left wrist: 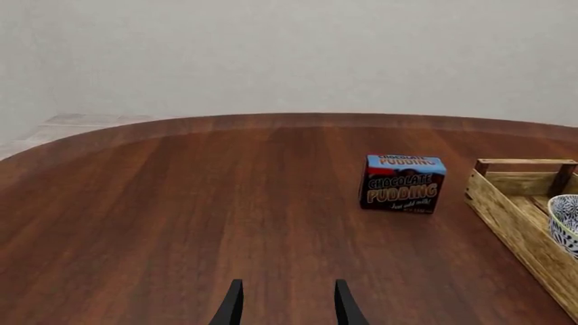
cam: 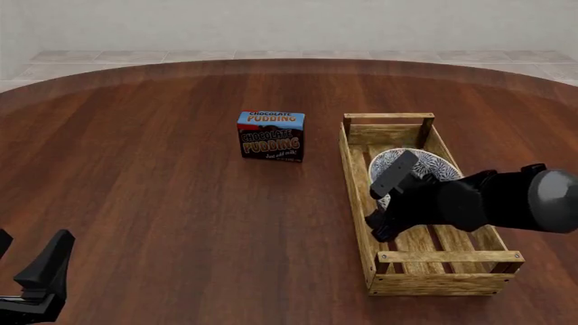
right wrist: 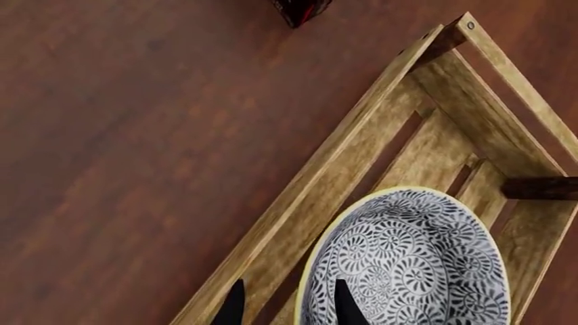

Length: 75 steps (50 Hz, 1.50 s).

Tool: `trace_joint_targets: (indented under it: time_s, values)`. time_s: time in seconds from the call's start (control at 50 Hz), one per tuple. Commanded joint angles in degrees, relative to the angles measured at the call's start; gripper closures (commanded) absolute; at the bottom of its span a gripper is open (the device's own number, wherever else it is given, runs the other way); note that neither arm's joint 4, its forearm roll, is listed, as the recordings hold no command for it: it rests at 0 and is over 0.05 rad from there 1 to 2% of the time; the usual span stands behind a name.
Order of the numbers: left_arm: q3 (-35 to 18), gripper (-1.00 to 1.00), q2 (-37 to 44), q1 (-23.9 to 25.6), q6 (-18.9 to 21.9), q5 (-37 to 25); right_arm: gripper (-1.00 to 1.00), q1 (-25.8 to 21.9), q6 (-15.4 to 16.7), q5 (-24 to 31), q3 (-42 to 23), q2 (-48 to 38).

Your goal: Pick up the bowl on the left and put it in the tray.

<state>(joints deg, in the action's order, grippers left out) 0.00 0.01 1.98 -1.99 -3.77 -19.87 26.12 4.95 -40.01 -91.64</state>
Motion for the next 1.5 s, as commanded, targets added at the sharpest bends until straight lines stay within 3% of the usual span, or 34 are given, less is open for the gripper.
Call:
trace_joint_targets:
  time_s: [0.02, 0.6, 0.9, 1.34, 1.5]
  values:
    - [0.0, -1.0, 0.0, 0.02, -0.03, -0.01, -1.0, -1.09, 0.3, 2.43, -0.48, 2.96]
    - [0.0, -1.0, 0.0, 0.13, -0.05, -0.05, -1.0, -1.74, 0.58, 4.7, 1.27, 9.14]
    - [0.0, -1.0, 0.0, 0.0, -0.09, 0.08, -1.0, -3.73, -0.54, 7.34, 3.28, 15.92]
    - [0.0, -1.0, 0.0, 0.06, -0.31, -0.14, -1.0, -4.15, 0.53, 11.96, 5.16, 26.08]
    - [0.0, -1.0, 0.0, -0.04, -0.49, -0.28, -1.0, -6.08, -0.8, 14.52, 6.21, 31.21]
